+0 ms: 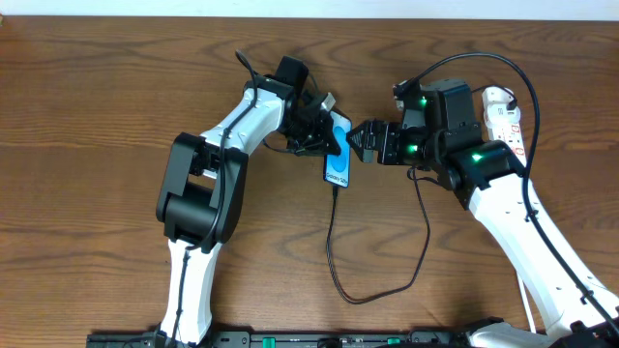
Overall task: Plug charger to phone and switch on socket
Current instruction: 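Lower the plugged phone flat onto the table with both grippers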
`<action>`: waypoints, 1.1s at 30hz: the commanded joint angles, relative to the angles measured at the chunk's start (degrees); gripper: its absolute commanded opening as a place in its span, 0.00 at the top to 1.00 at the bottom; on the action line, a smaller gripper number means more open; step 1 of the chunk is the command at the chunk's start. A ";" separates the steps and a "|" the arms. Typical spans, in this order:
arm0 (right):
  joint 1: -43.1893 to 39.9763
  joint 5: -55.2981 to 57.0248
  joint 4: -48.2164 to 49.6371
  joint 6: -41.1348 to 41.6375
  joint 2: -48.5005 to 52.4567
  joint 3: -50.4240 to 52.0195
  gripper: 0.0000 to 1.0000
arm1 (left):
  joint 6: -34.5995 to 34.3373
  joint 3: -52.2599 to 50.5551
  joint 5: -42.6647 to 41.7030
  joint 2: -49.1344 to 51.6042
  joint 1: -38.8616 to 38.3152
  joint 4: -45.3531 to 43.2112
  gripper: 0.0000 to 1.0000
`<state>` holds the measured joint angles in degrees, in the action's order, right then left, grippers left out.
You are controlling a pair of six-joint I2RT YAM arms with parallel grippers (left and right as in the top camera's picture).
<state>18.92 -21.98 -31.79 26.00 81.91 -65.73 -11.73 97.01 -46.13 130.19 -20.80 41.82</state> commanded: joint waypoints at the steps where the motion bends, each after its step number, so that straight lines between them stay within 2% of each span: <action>1: -0.24 0.68 -0.20 0.31 -0.13 -1.01 0.09 | 1.42 0.70 -0.72 0.39 -0.15 0.17 0.92; 14: -0.24 0.70 -0.83 0.31 -0.13 -1.01 0.07 | 1.40 0.70 -0.37 2.10 -1.55 0.17 0.92; 20: -0.24 0.70 -1.01 0.31 -0.13 -1.01 0.07 | 1.40 0.70 3.45 2.32 -1.53 1.09 0.92; 23: -0.24 0.87 -1.01 0.31 -0.13 -1.01 0.07 | 1.40 0.70 3.58 2.32 -1.51 1.01 0.84; 25: -0.24 0.87 -1.03 0.31 -0.13 -1.01 0.07 | 1.40 0.70 3.58 2.32 -1.51 1.01 0.83; 26: -0.24 0.87 -1.03 0.31 -0.13 -1.01 0.07 | 1.40 0.70 3.58 2.32 -1.53 1.01 0.77; 33: -0.24 1.68 -1.25 0.33 -0.13 -1.01 0.07 | 1.40 0.70 4.48 2.32 -1.53 1.03 0.76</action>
<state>18.92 -21.43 -32.67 26.11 81.91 -65.73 -11.53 97.03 -42.81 131.81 -22.31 42.63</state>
